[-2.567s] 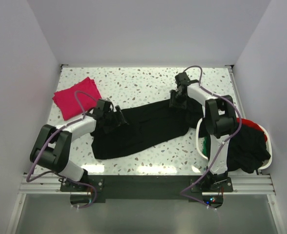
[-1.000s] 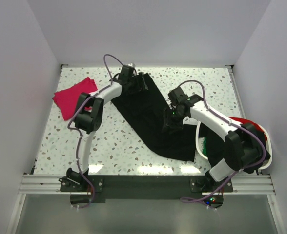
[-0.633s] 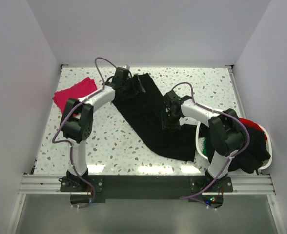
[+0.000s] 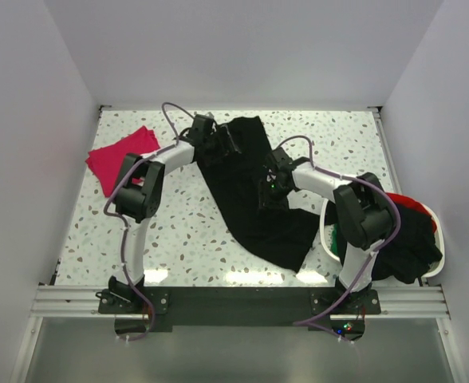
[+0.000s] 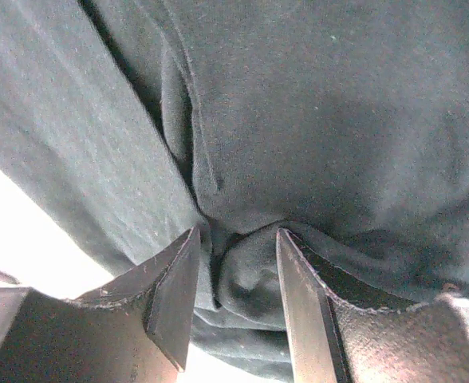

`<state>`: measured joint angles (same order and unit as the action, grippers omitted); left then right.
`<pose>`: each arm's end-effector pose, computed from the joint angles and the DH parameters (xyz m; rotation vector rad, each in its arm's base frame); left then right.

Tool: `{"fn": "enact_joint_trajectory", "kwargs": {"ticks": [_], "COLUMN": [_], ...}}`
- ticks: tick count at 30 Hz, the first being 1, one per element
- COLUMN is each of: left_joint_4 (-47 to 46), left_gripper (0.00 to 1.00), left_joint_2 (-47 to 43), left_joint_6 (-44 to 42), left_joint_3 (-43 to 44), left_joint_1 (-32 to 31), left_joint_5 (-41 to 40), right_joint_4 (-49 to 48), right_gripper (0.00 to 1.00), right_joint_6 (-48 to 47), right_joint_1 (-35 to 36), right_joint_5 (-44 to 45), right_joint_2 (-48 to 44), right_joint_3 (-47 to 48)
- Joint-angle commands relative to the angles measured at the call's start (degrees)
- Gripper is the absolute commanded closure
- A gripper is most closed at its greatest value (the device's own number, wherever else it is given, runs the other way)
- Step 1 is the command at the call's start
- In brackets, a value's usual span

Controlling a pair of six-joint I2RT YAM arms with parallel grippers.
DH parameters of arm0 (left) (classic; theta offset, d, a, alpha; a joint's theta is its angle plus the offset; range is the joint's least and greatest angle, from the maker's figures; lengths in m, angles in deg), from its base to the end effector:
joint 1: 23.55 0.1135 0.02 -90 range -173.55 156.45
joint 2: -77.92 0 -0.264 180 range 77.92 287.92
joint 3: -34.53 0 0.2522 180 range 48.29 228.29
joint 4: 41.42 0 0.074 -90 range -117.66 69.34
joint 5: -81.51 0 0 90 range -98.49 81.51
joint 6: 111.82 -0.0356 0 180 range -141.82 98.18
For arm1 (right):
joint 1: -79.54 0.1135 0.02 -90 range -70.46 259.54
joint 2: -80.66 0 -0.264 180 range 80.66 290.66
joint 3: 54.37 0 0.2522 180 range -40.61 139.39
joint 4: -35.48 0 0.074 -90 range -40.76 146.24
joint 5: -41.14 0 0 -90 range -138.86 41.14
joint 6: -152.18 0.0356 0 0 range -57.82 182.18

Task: Fold and stack the t-shirts
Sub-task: Fold the tshirt

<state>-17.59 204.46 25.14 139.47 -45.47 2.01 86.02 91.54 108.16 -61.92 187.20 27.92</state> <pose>0.4505 -0.1883 0.1551 -0.4485 2.4524 -0.7662 0.3066 0.1764 0.1581 -0.0263 2.9804 0.4912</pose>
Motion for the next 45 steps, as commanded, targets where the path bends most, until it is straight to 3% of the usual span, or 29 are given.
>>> {"fn": "enact_joint_trajectory", "kwargs": {"ticks": [1,17,25,30,37,45], "left_joint_4": [4.79,-1.09,-7.07,-9.01,-6.99,3.72], "left_gripper": [0.12,0.12,0.12,0.11,0.11,0.11], "left_joint_2": [6.87,19.36,11.73,3.38,-8.58,-26.24], "left_joint_6": [-0.73,-8.55,-11.54,-11.80,-14.00,-15.58], "left_joint_3": [0.31,18.77,15.88,10.44,5.34,-11.97], "left_joint_1": [3.01,5.04,3.37,2.40,2.05,0.91], "left_joint_5": [-3.56,2.14,5.49,6.46,6.81,-0.65], "right_joint_4": [-3.11,2.33,13.67,17.89,15.61,12.36], "right_gripper": [0.53,0.53,0.52,0.50,0.49,0.50], "right_joint_6": [3.58,6.76,0.97,-1.50,-0.98,1.83], "right_joint_1": [1.61,6.71,6.80,6.89,6.80,6.80], "right_joint_5": [-2.41,-6.72,-1.54,2.68,4.27,4.53], "right_joint_2": [4.37,12.20,5.02,-2.64,-11.61,-18.82], "right_joint_3": [0.28,13.99,21.73,16.47,-2.67,-13.51]}}
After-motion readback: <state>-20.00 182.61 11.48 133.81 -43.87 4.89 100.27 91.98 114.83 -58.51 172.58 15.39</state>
